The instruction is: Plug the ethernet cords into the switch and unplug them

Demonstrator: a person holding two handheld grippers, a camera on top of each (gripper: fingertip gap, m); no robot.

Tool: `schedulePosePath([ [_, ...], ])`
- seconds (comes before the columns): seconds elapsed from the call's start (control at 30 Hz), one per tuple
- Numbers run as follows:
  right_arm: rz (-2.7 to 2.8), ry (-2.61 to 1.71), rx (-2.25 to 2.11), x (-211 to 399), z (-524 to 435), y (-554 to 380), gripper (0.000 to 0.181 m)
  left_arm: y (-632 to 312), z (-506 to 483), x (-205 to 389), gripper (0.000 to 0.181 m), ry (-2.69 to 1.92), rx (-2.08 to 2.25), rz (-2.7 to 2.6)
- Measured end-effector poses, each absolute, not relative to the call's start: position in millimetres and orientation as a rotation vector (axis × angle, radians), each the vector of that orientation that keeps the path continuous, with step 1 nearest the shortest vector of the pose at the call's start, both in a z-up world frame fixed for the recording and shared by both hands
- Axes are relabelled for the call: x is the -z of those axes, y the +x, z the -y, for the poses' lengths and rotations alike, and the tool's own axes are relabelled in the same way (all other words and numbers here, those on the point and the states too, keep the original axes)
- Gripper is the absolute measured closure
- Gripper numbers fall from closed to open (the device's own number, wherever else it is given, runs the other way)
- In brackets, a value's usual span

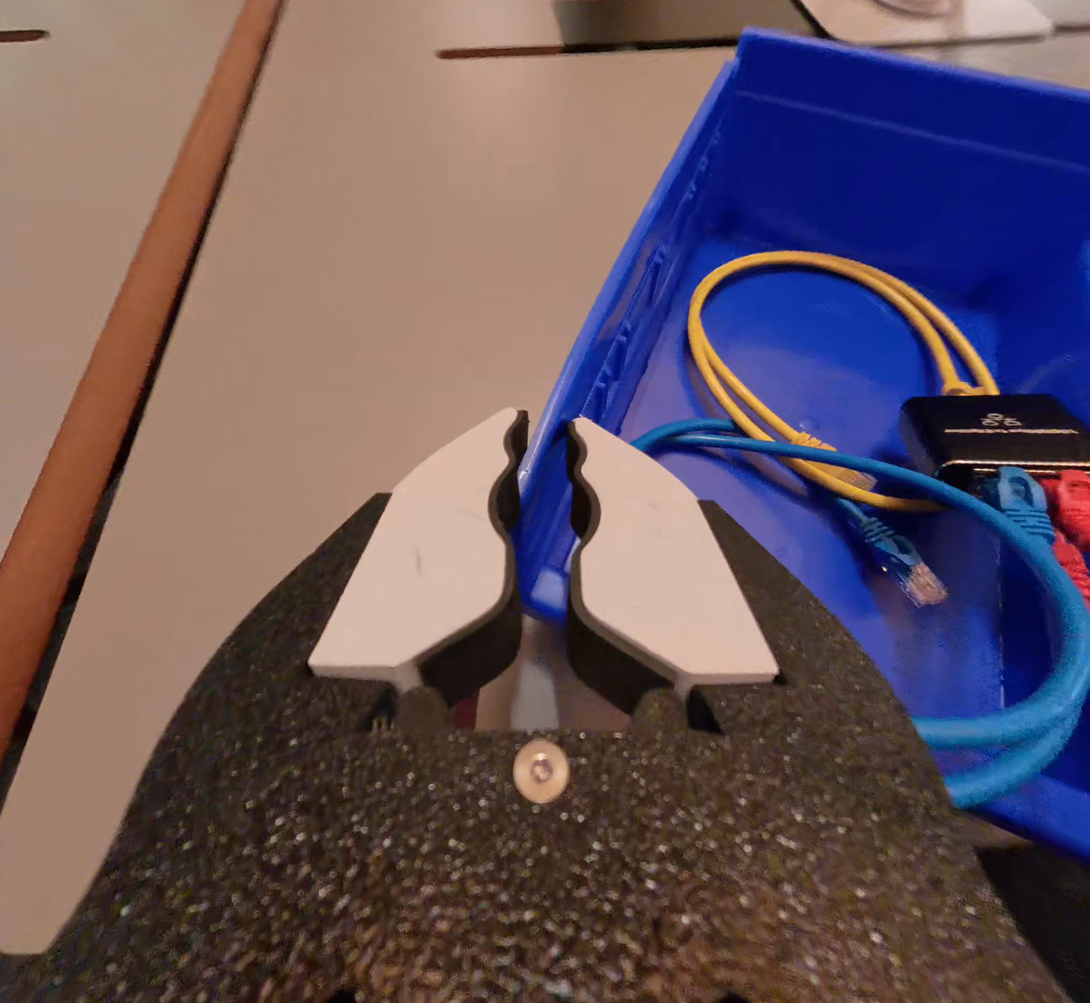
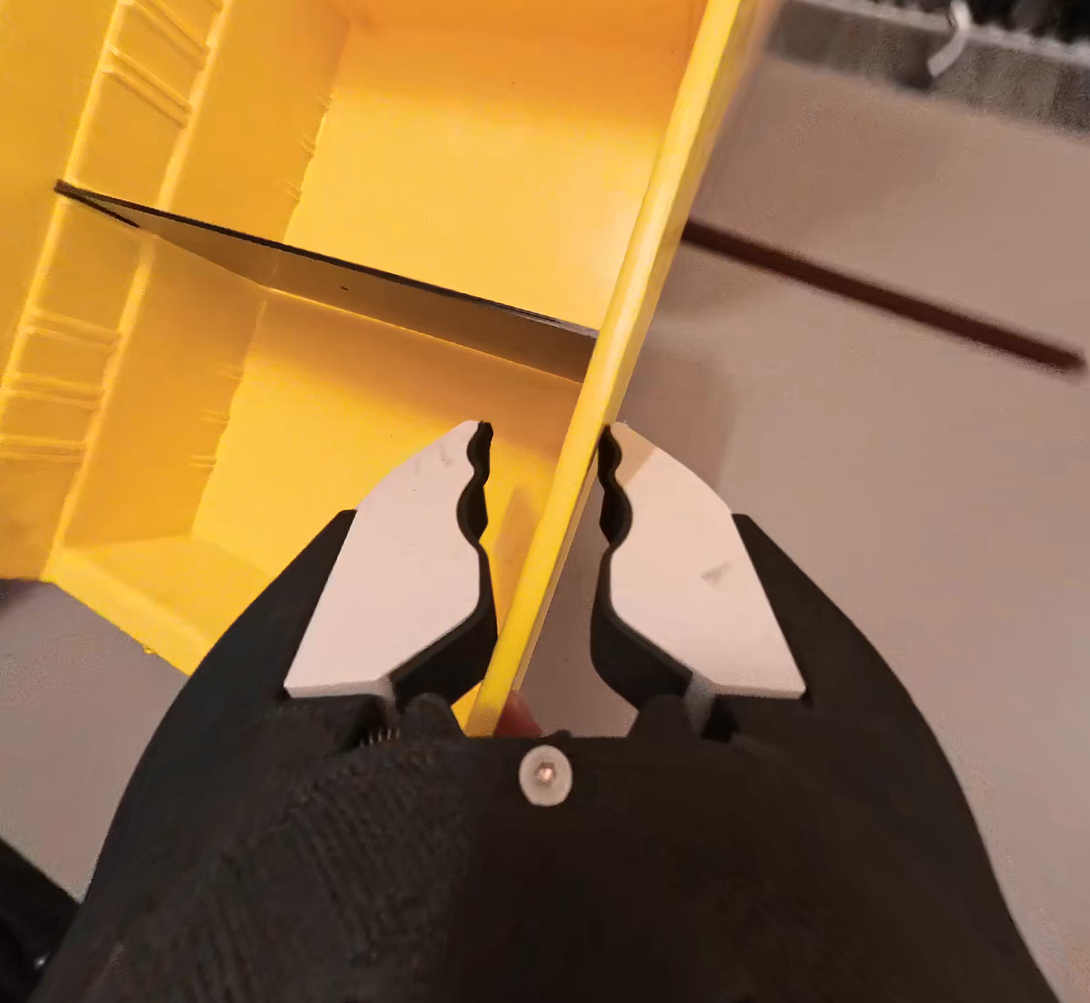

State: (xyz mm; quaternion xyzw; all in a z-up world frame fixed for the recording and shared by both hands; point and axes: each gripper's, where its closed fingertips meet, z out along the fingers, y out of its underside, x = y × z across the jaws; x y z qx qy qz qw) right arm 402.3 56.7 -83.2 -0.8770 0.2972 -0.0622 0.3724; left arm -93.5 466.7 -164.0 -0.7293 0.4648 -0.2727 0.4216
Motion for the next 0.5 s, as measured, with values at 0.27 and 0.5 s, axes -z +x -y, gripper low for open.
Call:
schedulePosePath([
  [0.27, -0.991, -2.182, 0.157, 147.0, 103.2, 420.4, 0.146, -47.0, -494.3, 162.1, 0.177, -1.761, 0.707, -0.879],
  [0.5, -0.943, -2.187, 0.117, 149.3, 154.7, 417.9, 0.146, 0.2, -520.4, 162.9, 0.177, -1.742, 0.652, -0.872],
])
